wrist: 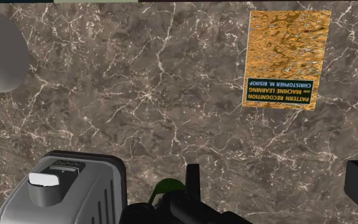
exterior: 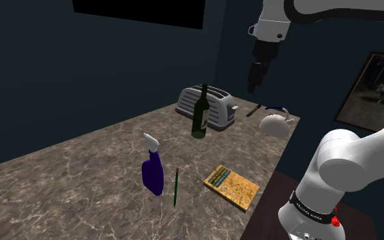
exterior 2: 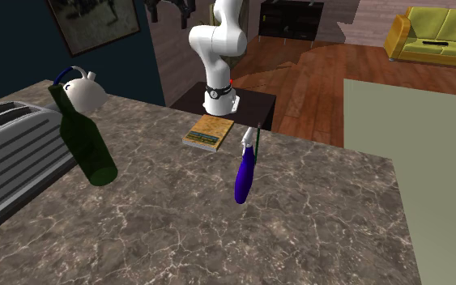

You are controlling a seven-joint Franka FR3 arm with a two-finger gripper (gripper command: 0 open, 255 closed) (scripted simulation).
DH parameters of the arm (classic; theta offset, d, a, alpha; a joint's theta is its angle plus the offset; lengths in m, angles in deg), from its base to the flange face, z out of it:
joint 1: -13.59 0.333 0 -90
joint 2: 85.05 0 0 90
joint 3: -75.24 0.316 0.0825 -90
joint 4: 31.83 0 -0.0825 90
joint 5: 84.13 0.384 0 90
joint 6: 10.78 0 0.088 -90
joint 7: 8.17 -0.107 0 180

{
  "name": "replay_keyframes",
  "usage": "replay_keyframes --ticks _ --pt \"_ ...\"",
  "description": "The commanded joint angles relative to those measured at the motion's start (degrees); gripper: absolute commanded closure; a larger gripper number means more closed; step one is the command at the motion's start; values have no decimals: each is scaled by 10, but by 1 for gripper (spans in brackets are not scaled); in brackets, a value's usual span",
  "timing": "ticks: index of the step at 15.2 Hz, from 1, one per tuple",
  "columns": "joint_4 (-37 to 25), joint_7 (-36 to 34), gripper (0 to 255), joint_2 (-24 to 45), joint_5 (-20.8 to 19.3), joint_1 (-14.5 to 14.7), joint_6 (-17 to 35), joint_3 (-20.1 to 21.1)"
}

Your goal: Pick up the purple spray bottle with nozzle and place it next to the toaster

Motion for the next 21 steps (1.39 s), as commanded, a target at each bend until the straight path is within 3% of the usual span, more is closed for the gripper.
replay_keyframes --ticks 1,12,21 --pt "0 0 0 0 0 0 0 0" --pt "-4 -108 0 131 68 33 123 96" --pt "-67 -197 0 281 80 49 212 173"
